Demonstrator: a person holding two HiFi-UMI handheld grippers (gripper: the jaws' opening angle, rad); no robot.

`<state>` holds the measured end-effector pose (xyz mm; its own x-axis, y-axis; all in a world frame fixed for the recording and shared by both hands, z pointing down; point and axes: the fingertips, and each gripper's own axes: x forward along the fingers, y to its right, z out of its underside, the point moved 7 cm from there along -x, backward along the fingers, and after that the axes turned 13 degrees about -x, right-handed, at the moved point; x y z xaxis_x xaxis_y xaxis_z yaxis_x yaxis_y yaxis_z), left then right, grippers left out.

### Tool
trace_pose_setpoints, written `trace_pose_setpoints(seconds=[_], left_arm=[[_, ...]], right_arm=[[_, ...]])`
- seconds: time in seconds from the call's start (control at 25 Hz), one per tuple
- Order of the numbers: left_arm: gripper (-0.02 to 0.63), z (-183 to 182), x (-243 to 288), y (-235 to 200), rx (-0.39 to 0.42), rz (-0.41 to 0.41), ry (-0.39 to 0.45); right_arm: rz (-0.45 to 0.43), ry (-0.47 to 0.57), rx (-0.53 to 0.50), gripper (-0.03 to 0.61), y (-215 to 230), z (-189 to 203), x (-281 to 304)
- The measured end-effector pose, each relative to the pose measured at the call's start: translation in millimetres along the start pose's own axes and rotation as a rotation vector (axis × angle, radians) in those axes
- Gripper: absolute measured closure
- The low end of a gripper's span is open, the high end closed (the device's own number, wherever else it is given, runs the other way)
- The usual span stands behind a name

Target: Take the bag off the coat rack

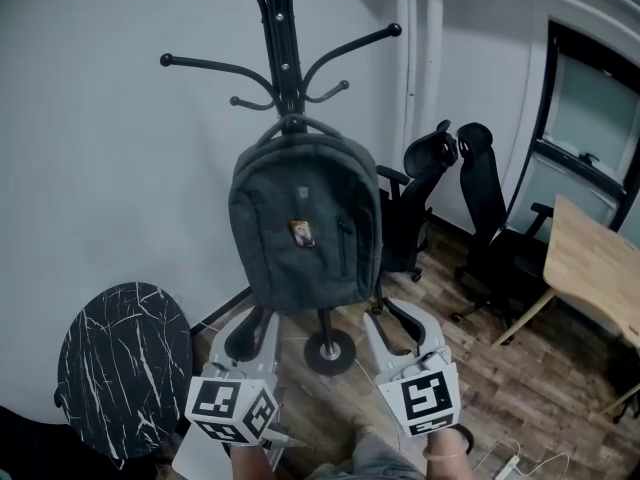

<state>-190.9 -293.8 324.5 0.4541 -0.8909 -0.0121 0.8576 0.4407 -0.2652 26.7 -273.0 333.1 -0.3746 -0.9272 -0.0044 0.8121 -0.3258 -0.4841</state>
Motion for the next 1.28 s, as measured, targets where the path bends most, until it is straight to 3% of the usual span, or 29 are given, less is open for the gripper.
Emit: trace_pose_setpoints(seconds=[0.64, 0.92, 1.28], left_arm=[[0.466, -11, 66, -51, -0.001, -0.106, 0.012], [0.431, -6, 96, -81, -0.015, -0.177, -0.015], [0.383, 10, 126, -114, -0.043, -0.237, -0.077]], right_arm=[[0.088, -0.019, 0.053, 0.394, 55, 35, 75], [0.048, -0.057, 0.067, 0.348, 66, 56, 112], [0.035, -0.08, 0.095, 0.347, 72, 81, 149]])
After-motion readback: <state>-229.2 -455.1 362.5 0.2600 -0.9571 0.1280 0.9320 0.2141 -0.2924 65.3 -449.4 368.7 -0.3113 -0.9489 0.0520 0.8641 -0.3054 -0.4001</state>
